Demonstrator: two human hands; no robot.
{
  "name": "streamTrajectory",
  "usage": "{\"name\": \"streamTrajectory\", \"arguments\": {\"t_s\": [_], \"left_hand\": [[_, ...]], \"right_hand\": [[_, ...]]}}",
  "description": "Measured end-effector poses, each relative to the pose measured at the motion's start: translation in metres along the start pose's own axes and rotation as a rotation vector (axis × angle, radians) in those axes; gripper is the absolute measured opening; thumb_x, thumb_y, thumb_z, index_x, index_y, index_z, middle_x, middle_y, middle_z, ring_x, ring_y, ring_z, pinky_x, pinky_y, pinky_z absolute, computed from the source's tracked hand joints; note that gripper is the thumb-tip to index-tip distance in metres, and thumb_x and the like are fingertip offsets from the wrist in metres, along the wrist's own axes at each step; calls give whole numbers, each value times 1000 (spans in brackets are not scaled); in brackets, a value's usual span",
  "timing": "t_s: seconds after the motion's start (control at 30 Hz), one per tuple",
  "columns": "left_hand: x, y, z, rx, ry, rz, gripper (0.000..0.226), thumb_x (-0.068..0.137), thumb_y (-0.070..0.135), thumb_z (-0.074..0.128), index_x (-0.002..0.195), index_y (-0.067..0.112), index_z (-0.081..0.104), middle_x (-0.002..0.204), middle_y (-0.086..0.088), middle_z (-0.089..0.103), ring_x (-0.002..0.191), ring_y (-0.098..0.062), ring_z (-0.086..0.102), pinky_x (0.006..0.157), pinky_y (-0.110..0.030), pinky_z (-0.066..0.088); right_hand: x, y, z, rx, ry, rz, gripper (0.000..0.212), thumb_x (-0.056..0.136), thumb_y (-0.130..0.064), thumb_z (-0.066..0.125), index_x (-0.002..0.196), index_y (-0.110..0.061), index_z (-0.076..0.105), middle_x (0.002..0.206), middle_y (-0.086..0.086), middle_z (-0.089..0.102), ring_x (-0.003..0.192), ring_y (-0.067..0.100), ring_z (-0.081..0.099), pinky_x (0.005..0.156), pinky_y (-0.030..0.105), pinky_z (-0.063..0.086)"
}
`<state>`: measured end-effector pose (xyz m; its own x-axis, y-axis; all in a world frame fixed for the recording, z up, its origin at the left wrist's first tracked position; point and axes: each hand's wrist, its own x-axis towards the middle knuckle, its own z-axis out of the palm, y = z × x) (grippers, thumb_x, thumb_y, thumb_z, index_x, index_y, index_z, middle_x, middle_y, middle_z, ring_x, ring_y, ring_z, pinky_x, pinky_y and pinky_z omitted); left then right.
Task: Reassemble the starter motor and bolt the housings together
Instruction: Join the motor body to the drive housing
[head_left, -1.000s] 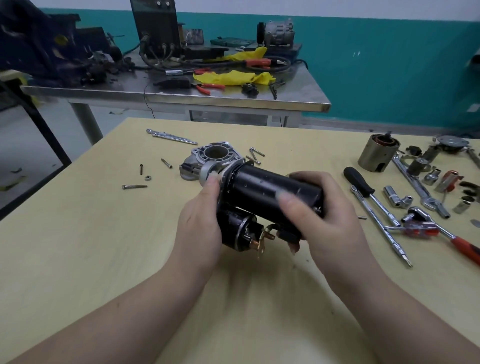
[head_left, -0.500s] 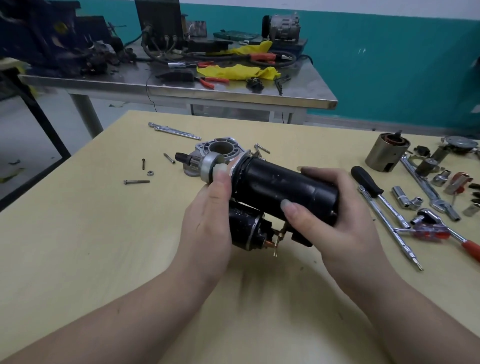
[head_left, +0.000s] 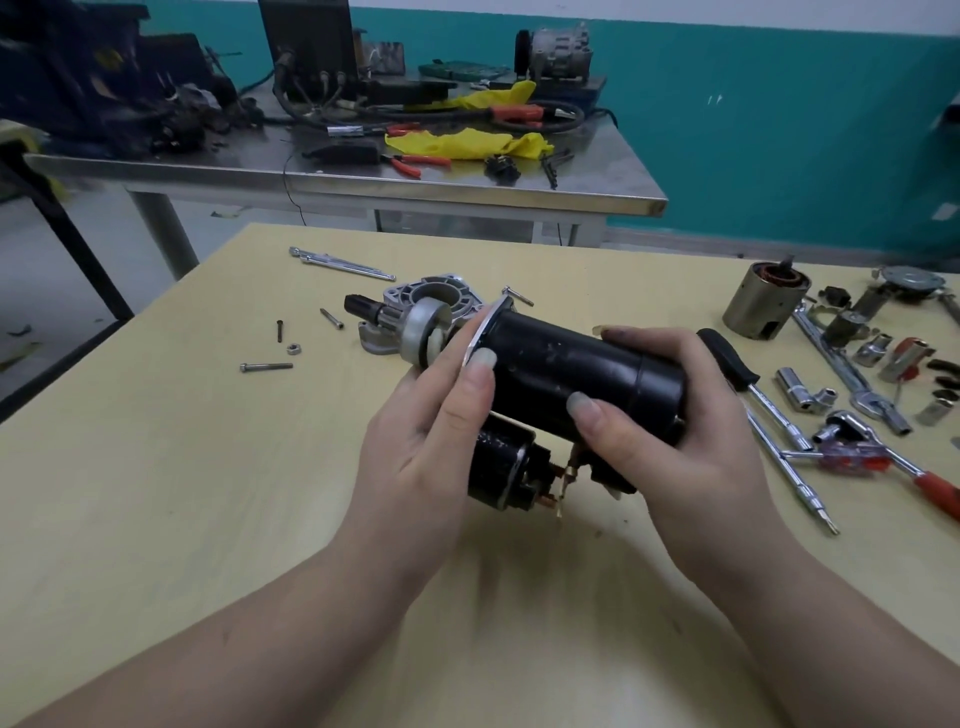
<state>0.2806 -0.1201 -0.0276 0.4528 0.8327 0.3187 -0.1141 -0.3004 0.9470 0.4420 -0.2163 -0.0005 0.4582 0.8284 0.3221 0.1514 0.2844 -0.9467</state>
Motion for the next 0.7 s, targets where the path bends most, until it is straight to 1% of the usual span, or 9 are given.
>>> {"name": "streamTrajectory", "arguments": {"t_s": [0.1,0.17,0.23,0.3,0.4,0.47,0.53,0.63,0.7], "left_hand": [[1,-4,-1,-72,-34,-36,55,107,64,43,143,33,69,133,-1,76,131,-25,67,111,-61,50],[2,-7,-2,-125,-40,-40,56,106,67,48,144,31,69,138,-3,74,137,-28,64,115,-64,45],[2,-9,-3,-160,-37,-39,62,103,72,53,144,29,68,140,-5,73,139,-28,63,117,-65,43],[1,-10,-3,-185,-34,-29,64,102,72,55,145,26,68,139,-5,73,138,-29,63,117,-66,43],[1,-9,-4,-202,-9,-14,64,100,72,58,142,25,69,136,-6,74,136,-29,64,117,-65,43],[1,-9,-6,-223,9,-9,63,100,72,59,140,25,72,134,-8,75,135,-31,65,116,-65,44],[0,-8,-6,-232,11,1,61,101,70,58,140,25,72,134,-9,75,136,-31,65,116,-63,44],[-3,-6,-2,-229,1,7,58,101,72,57,136,29,74,134,-8,75,134,-29,66,113,-60,47],[-4,-4,0,-228,-2,3,58,100,74,56,135,31,74,131,-5,76,131,-26,68,108,-54,50]], "right_hand": [[-3,-4,-2,-34,20,-32,51,74,-45,84,120,-38,64,106,-3,76,81,14,73,60,19,55],[-5,-4,-4,-46,17,-62,50,77,-38,89,120,-37,64,106,-6,76,86,13,75,63,20,58],[-6,-5,-4,-55,5,-90,50,79,-27,86,122,-34,62,106,-8,75,86,10,74,65,22,60],[-7,-3,-4,-109,-4,-121,52,80,-26,85,126,-33,60,107,-8,73,87,14,74,68,25,61],[-6,-3,-4,-181,-13,-178,56,80,-30,85,129,-31,57,112,-10,71,94,18,72,74,29,61],[-6,-4,-3,-238,-33,-245,57,81,-28,84,131,-28,55,115,-16,67,102,15,70,80,22,57],[-6,-5,-3,-237,-45,-265,57,82,-31,83,131,-28,55,115,-18,66,103,12,68,80,17,55],[-7,-5,-5,-213,-17,-228,56,80,-35,86,128,-32,56,114,-16,68,100,13,70,76,25,59],[-9,-5,-3,-166,5,-179,56,78,-31,87,126,-32,58,110,-12,72,95,15,73,72,30,62]]}}
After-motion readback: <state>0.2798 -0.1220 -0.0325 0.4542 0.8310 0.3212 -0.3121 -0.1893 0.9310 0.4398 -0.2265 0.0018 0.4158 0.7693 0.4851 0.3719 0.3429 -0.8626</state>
